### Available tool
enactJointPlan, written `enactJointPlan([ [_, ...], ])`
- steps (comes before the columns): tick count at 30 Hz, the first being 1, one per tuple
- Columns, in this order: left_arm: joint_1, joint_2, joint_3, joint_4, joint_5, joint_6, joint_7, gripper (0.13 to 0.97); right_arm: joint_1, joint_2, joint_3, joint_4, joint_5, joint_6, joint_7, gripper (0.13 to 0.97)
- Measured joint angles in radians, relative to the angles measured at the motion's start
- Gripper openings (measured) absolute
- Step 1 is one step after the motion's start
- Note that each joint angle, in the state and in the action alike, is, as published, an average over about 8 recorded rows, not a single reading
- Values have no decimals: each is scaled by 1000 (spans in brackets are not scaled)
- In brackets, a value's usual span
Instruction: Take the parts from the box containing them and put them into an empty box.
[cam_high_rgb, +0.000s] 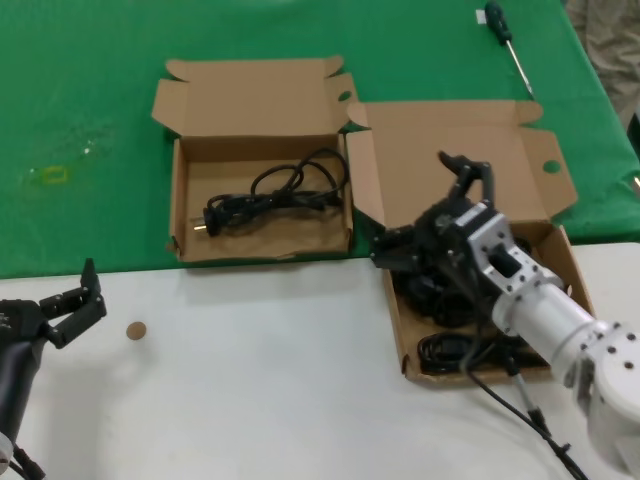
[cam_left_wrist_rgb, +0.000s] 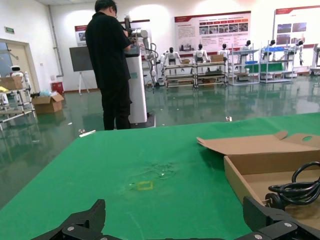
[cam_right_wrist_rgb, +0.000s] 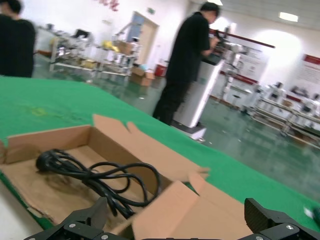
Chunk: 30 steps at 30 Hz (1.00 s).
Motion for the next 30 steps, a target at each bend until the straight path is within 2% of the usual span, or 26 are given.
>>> enactJointPlan([
  [10, 0, 0, 0, 0, 0, 0, 0, 966, -129, 0, 64, 97, 48, 98, 92, 966],
  [20, 0, 0, 0, 0, 0, 0, 0, 966, -249, 1, 124, 187, 93, 190, 178, 966],
  [30, 0, 0, 0, 0, 0, 0, 0, 966, -273, 1, 136, 205, 102, 208, 195, 966],
])
